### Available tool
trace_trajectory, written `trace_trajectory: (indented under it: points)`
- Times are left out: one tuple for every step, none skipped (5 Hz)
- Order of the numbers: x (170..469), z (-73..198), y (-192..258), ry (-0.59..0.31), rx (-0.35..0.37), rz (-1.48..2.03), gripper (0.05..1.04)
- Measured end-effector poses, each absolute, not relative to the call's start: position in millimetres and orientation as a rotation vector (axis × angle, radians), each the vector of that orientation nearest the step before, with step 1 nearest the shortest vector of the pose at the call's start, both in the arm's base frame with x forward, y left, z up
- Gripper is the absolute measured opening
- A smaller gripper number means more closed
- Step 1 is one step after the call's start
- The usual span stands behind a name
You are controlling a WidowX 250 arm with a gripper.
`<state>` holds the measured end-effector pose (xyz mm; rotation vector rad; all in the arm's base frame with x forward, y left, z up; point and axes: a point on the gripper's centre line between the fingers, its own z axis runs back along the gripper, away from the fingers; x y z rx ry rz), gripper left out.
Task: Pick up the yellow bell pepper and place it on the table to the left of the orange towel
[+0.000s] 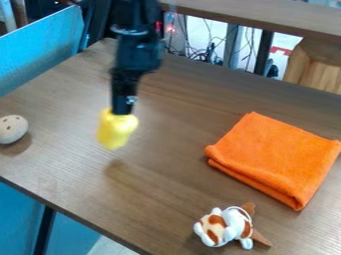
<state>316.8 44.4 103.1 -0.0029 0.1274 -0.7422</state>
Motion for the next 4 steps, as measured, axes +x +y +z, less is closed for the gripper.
trace_trajectory:
  points:
    - [310,101,2,0.106,-0.018,-0.862,0.117]
    - [305,98,-23,0.097,-0.073,-0.925,0.117]
    - [304,98,-37,0.063,-0.173,-1.006,0.118]
    - [305,85,-44,0.088,-0.238,-1.048,0.117]
